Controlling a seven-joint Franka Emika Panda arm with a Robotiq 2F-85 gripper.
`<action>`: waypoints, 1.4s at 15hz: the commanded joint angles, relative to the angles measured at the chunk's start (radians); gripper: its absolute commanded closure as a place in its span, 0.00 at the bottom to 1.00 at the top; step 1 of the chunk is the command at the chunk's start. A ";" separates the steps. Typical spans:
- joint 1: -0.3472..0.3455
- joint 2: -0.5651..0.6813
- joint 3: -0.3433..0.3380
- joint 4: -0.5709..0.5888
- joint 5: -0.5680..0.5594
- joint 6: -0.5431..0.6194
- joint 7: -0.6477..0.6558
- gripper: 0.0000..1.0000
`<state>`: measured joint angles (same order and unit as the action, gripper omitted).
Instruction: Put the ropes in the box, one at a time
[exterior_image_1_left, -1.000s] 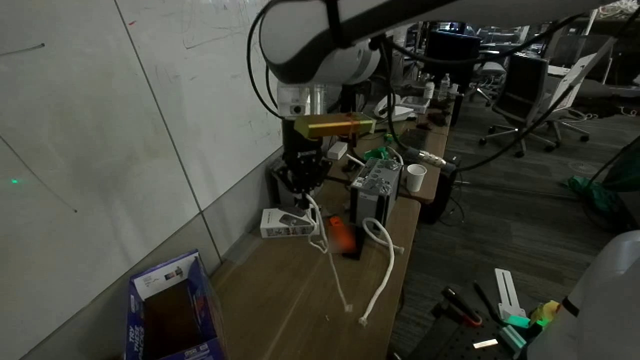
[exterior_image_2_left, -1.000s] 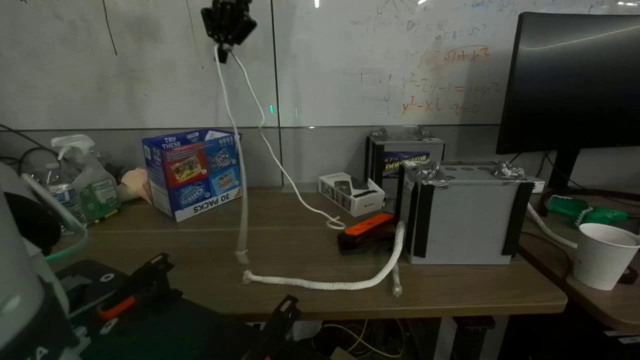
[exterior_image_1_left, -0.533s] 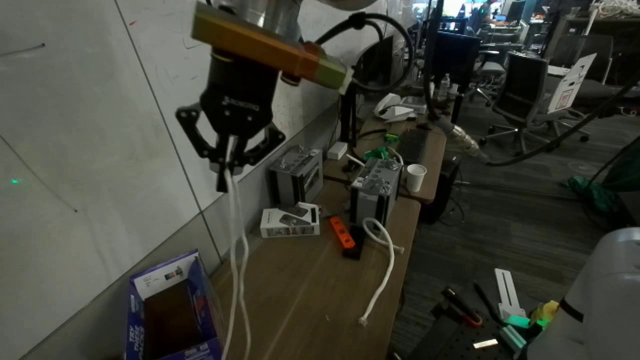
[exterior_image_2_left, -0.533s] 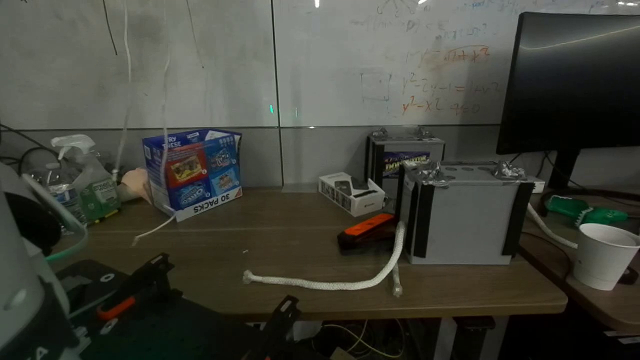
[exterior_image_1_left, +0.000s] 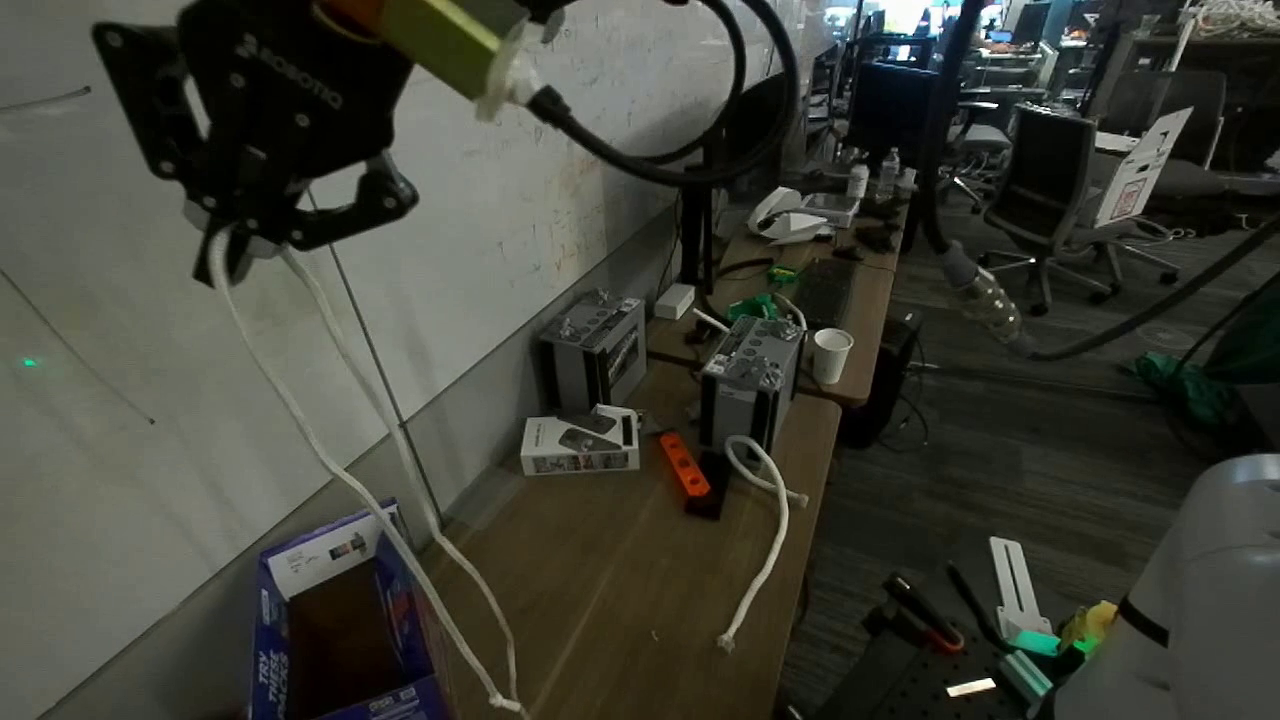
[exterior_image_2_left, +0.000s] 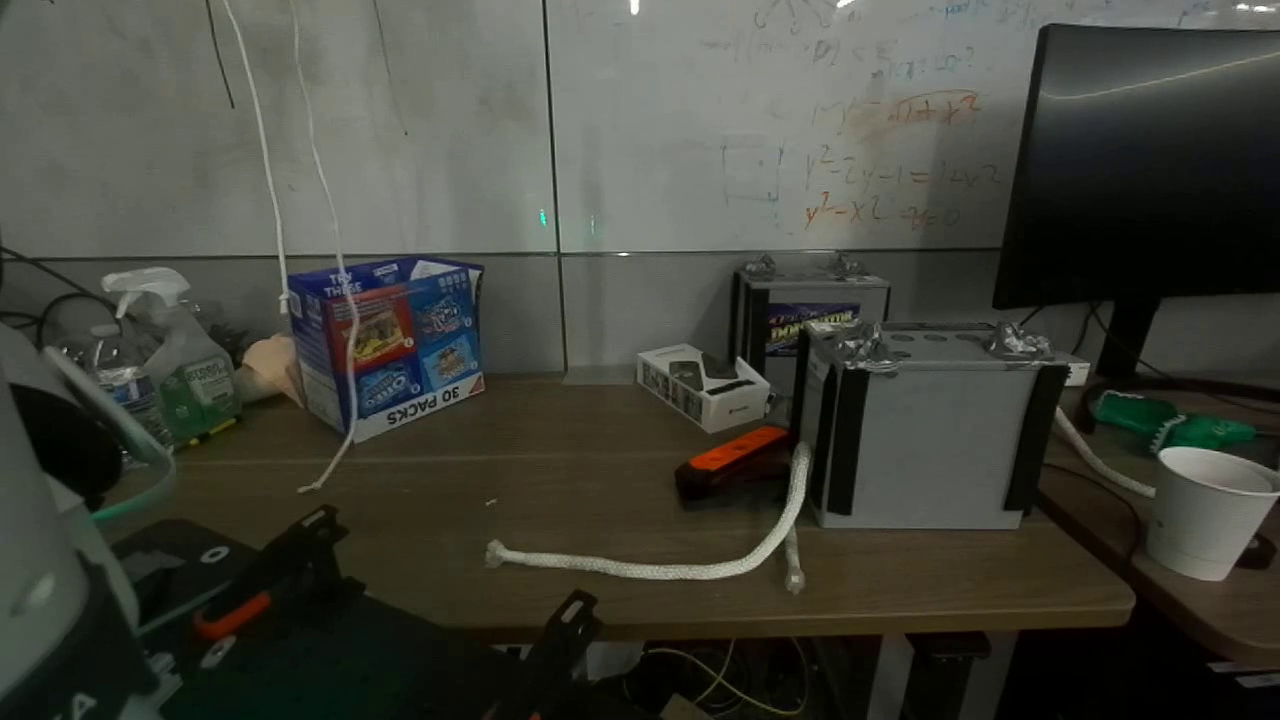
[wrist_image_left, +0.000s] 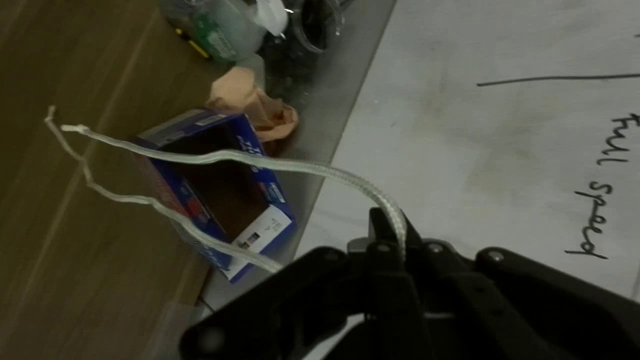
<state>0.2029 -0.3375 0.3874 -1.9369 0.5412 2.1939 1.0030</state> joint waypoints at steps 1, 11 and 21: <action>0.004 0.041 0.050 -0.014 -0.049 0.257 0.123 0.99; -0.290 0.204 0.359 -0.151 -0.545 0.928 0.535 0.99; -0.351 0.495 0.386 -0.218 -1.078 0.760 0.758 0.99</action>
<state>-0.2064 0.0755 0.8117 -2.2103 -0.3982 3.0207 1.6767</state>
